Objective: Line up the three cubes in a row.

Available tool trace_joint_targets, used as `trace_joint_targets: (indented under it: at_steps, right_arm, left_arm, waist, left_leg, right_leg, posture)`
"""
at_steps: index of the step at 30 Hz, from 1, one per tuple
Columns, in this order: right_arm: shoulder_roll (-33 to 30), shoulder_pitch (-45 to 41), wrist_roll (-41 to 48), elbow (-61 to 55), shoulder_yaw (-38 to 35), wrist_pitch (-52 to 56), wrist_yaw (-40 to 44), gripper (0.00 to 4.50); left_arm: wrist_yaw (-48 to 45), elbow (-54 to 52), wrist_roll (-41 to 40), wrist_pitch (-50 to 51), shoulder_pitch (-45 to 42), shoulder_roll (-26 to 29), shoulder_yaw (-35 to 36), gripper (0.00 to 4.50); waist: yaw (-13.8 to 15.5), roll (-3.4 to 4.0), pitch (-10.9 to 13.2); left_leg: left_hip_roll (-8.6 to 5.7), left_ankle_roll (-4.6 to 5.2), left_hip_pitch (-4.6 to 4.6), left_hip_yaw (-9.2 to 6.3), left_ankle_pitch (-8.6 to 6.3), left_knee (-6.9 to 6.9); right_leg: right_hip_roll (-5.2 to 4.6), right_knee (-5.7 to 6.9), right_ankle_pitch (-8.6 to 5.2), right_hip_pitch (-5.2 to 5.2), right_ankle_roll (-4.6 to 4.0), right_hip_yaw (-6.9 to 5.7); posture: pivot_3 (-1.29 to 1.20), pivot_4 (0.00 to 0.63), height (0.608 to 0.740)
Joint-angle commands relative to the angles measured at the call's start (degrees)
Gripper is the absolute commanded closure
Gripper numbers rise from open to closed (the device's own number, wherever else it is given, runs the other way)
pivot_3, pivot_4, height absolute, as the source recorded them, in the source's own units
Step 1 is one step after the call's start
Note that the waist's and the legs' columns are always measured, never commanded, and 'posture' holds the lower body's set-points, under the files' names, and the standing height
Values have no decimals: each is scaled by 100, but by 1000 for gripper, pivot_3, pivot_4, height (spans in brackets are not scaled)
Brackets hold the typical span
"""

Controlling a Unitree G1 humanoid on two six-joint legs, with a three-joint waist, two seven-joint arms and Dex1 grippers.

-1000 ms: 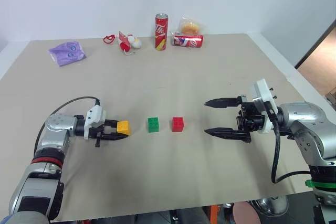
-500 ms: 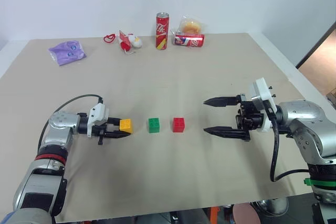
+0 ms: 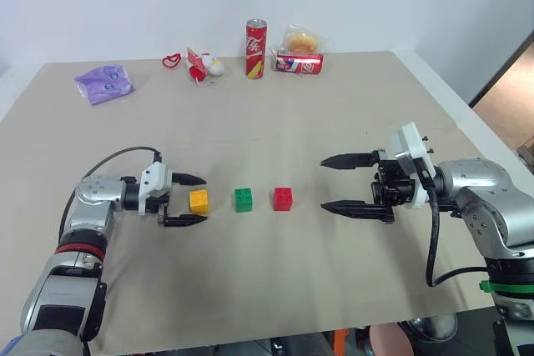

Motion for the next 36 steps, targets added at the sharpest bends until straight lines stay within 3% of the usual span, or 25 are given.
trace_joint_targets:
  at_steps: [1,7,16,18,20,23,27,30,36]
  right_arm:
    - [26,-167,17,-22,-66,-86,13,0]
    - [82,-406,-42,186,49,-152,111,0]
    - [253,-919,-256,707,262,-384,357,0]
    - [274,-982,-271,770,276,-406,404,0]
    - [322,-1030,-322,884,274,-459,390,0]
    - [486,-1046,-426,1049,173,-585,122,0]
    - [1071,-1103,-723,1442,-243,-729,-1303,0]
    - [1415,-737,-778,1180,-500,-614,-2198,0]
    - [2114,-39,-941,560,-841,-354,-3878,0]
  left_arm:
    - [-31,1,12,-81,68,116,82,36]
    - [-259,-238,-230,238,273,464,257,36]
    - [-223,-804,-600,1375,815,1511,550,36]
    - [-49,-999,-755,1666,924,1630,783,36]
    - [794,-1594,-1075,2482,1206,1681,1295,36]
    - [2335,-2406,-1639,3953,1513,1479,2091,36]
    - [4441,-3664,-2118,4896,2156,714,3061,36]
    - [5552,-4810,-2196,5194,2749,20,3297,36]
    - [6685,-6012,-2435,5476,3288,-888,3266,36]
  waist:
    - [0,0,0]
    - [-51,0,0]
    - [-49,4,3]
    - [-45,4,3]
    - [-39,4,3]
    - [-33,4,4]
    - [-44,5,4]
    - [-19,-2,0]
    - [22,-9,-4]
  left_leg:
    - [0,0,0,-1,0,0]
    - [9,0,7,1,0,0]
    - [17,0,6,-4,0,-9]
    - [17,0,4,-2,0,-9]
    - [16,0,2,-2,0,-9]
    - [20,0,0,-4,0,-9]
    - [19,0,6,-3,0,-8]
    - [14,-1,6,2,0,-11]
    - [10,-10,-1,-7,-5,-8]
  right_leg:
    - [0,0,0,0,0,0]
    - [7,1,0,-1,-3,0]
    - [15,9,-9,-8,-19,-4]
    - [12,9,-9,-10,-19,-4]
    - [10,9,-10,-11,-20,-6]
    - [6,8,-12,-11,-22,-11]
    - [3,8,-8,-8,-15,-14]
    - [-4,8,5,-8,5,-11]
    - [-2,7,1,-5,2,-13]
  posture:
    - [0,150,740]
    - [0,150,740]
    - [0,150,740]
    - [0,150,740]
    - [0,150,740]
    - [0,150,740]
    - [0,150,740]
    - [0,150,740]
    - [0,150,740]
